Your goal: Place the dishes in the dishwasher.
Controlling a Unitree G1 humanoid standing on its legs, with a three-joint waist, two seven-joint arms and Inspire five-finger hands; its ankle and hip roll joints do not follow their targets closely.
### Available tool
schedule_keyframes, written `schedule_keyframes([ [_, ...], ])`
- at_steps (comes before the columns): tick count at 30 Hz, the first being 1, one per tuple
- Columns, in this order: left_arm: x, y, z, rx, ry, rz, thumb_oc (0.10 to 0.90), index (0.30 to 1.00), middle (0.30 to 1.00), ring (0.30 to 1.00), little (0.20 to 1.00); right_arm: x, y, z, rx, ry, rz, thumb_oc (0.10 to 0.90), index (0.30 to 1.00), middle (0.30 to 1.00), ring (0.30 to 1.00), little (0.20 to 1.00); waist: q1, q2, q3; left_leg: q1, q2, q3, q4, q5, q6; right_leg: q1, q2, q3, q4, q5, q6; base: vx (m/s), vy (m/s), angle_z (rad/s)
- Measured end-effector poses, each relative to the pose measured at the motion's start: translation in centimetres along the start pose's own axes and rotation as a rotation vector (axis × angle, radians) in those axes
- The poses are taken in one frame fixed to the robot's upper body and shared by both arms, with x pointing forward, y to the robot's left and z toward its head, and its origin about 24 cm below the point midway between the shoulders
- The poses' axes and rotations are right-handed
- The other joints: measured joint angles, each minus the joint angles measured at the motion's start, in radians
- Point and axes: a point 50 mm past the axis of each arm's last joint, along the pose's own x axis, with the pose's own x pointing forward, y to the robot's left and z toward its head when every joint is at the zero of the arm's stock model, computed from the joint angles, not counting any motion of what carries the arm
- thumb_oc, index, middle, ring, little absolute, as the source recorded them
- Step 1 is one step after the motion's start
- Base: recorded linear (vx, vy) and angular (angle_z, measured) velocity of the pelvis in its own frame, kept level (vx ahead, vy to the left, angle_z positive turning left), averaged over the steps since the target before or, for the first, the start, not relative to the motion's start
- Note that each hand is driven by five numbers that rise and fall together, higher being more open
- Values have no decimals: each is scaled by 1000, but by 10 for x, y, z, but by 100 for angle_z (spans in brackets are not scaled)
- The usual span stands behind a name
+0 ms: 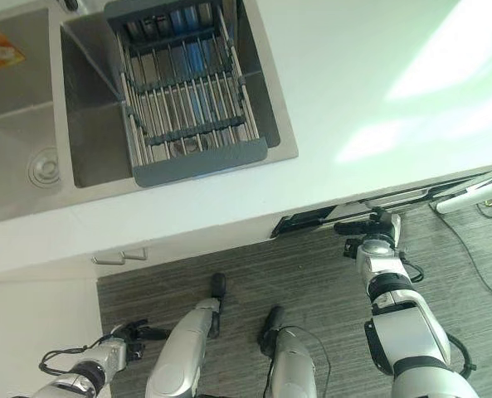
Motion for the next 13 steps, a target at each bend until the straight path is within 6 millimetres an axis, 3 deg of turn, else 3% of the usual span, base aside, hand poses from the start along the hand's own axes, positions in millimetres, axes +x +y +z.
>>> schedule_keyframes([
  [7,0,5,-19,-68,62,-62,800,900,900,900,900,1,-6,-3,-11,31,-45,800,900,900,900,900,20,-4,-1,-11,1,-33,-35,40,-5,-5,9,-36,-5,5,-6,-38,-103,12],
  [13,-4,-5,-38,-133,69,-211,800,900,900,900,900,-1,1,-6,5,46,-11,800,900,900,900,900,32,-14,-6,-4,20,-46,-53,56,-17,-5,27,-43,-3,11,-17,-78,-84,1],
])
